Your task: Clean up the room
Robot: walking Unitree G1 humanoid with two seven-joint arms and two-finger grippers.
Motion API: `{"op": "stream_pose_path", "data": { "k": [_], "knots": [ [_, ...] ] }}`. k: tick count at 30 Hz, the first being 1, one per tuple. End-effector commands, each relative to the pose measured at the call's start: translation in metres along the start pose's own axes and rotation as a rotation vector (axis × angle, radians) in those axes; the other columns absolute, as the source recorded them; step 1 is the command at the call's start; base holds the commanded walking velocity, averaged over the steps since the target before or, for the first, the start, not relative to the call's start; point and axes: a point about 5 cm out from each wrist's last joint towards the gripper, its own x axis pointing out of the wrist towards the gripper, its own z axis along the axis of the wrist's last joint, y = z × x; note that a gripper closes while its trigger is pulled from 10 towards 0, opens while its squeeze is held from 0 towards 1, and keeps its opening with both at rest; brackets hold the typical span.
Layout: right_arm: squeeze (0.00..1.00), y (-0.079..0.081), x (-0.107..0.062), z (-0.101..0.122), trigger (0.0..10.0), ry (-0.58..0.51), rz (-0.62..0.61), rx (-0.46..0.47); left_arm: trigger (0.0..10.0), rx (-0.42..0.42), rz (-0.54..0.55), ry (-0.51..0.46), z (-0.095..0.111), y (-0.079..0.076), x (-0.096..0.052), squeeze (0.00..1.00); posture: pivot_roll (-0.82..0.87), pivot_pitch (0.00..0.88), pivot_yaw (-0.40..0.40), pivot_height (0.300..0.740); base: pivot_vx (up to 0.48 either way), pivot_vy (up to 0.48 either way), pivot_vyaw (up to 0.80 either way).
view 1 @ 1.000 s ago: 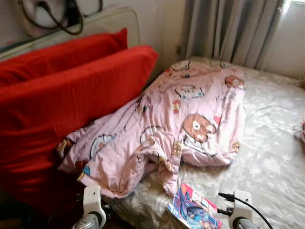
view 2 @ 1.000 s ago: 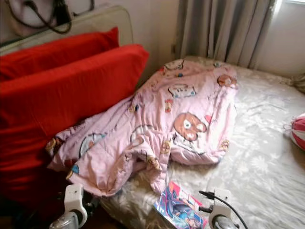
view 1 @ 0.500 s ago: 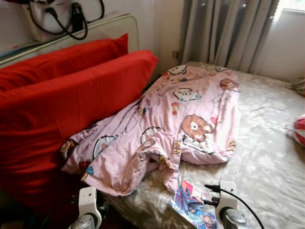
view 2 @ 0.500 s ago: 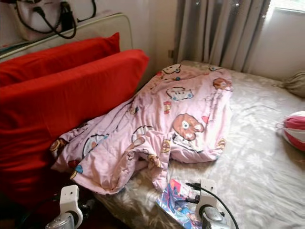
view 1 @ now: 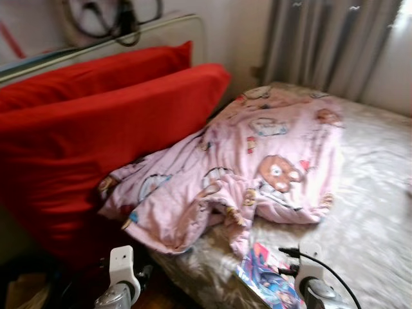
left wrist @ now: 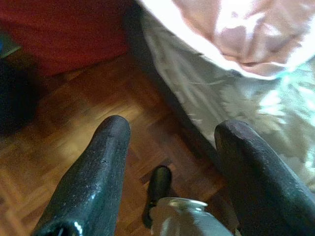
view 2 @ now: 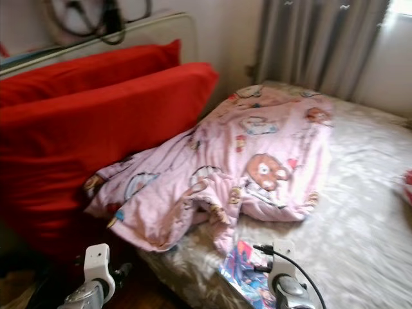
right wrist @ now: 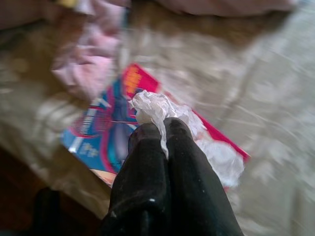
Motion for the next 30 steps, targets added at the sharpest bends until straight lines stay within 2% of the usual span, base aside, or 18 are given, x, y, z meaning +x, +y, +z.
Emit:
{"op": "stream_pose_path", "data": {
  "k": [1,18,23,30],
  "knots": [
    [0.00,-0.0014,-0.0004,-0.0025,10.0,0.008,-0.002,0.001,10.0,0.014,0.004,0.015,-0.0026,0.0010,-0.0005,0.00,0.04,0.000,0.017,0.727,0.000,0.000,0.80],
    [0.00,-0.0032,-0.0006,-0.0029,10.0,0.009,0.003,0.010,10.0,-0.003,0.010,0.018,-0.0044,0.0019,-0.0010,0.00,0.04,0.000,0.009,0.727,0.000,0.000,0.77],
    [0.00,-0.0038,-0.0004,-0.0011,10.0,0.005,0.009,0.038,10.0,-0.027,0.008,0.024,-0.0066,0.0013,-0.0014,0.00,0.04,0.000,0.005,0.727,0.000,0.000,0.00],
    [0.00,-0.0043,-0.0005,-0.0017,10.0,0.009,0.011,0.035,10.0,-0.032,0.009,0.029,-0.0093,0.0018,-0.0021,0.00,0.04,0.000,0.006,0.727,0.000,0.339,0.00]
  ]
}}
